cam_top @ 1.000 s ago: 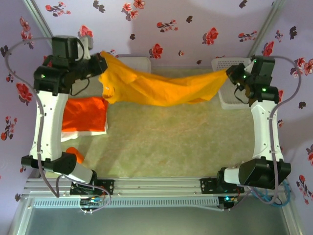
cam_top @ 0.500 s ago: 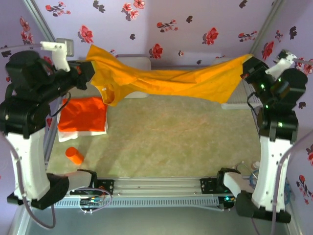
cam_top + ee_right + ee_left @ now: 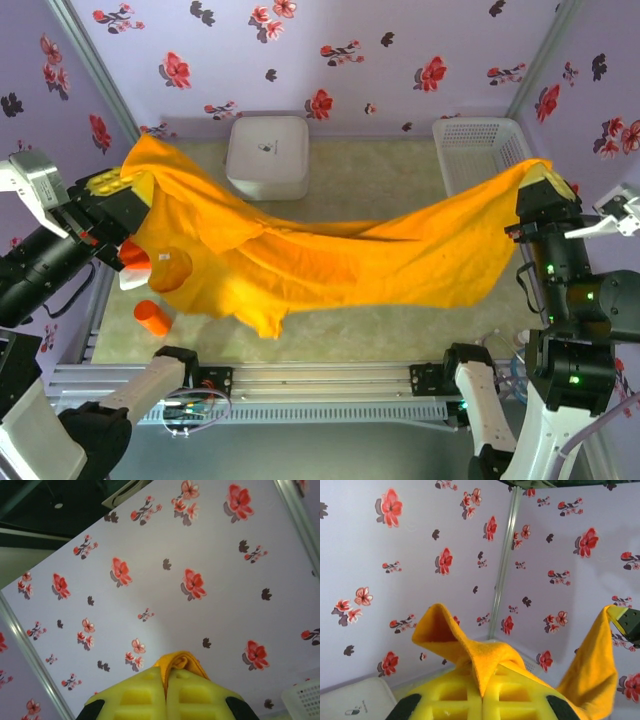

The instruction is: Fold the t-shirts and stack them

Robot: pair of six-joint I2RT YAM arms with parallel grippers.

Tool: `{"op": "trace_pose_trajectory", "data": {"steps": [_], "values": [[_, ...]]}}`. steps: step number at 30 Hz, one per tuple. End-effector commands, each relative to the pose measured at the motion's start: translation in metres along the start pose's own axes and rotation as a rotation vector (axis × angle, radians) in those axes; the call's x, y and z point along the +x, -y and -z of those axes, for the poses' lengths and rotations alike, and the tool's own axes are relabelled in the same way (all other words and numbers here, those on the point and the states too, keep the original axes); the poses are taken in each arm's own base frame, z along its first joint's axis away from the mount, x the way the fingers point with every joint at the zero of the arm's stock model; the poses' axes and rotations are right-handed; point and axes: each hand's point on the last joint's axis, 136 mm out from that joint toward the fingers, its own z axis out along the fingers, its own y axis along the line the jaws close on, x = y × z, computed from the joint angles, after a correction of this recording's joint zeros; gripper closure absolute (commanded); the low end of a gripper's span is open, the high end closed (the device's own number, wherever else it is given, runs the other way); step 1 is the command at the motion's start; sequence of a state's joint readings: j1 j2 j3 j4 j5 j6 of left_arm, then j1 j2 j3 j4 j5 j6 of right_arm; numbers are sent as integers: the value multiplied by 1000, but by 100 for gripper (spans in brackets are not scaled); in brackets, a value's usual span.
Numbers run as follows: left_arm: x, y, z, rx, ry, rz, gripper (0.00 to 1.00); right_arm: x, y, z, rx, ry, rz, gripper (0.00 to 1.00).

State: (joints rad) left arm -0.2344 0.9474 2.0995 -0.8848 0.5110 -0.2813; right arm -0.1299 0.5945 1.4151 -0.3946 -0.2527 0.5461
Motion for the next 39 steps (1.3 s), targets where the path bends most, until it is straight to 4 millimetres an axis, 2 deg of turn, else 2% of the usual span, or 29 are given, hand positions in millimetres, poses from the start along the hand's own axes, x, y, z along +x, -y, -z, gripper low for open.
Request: {"op": "trace_pose_trajectory", "data": {"steps": [1,3,6,11,16,19,22,24,26,28,31,35,39], "values": [[12,-30,-23,-80,-22,39,100,8,25,-10,109,-23,-33,100],[29,-50,-32,-145,-42,71,100,33,43,-19,165,-106,-63,100],[70,-83,-47,-240,-108,125,100,86,79,-28,261,-261,-113,100],[170,-141,-79,-367,-313,236,100,194,139,-40,386,-522,-248,100],[273,-195,-113,-450,-464,364,100,299,193,-65,429,-743,-356,100],[324,-223,-132,-479,-515,423,100,349,225,-83,450,-806,-406,100],[370,-247,-150,-493,-582,472,100,390,252,-103,485,-878,-446,100],[390,-262,-161,-486,-616,499,100,408,266,-117,497,-902,-484,100],[402,-282,-170,-502,-618,538,100,419,275,-132,499,-917,-514,100],[407,-303,-179,-520,-608,586,100,427,286,-146,517,-923,-534,100],[404,-321,-192,-508,-596,638,100,430,292,-163,520,-936,-554,100],[398,-332,-207,-504,-602,636,100,427,298,-177,532,-928,-559,100],[399,-335,-212,-494,-624,643,100,422,295,-184,516,-915,-568,100]]}}
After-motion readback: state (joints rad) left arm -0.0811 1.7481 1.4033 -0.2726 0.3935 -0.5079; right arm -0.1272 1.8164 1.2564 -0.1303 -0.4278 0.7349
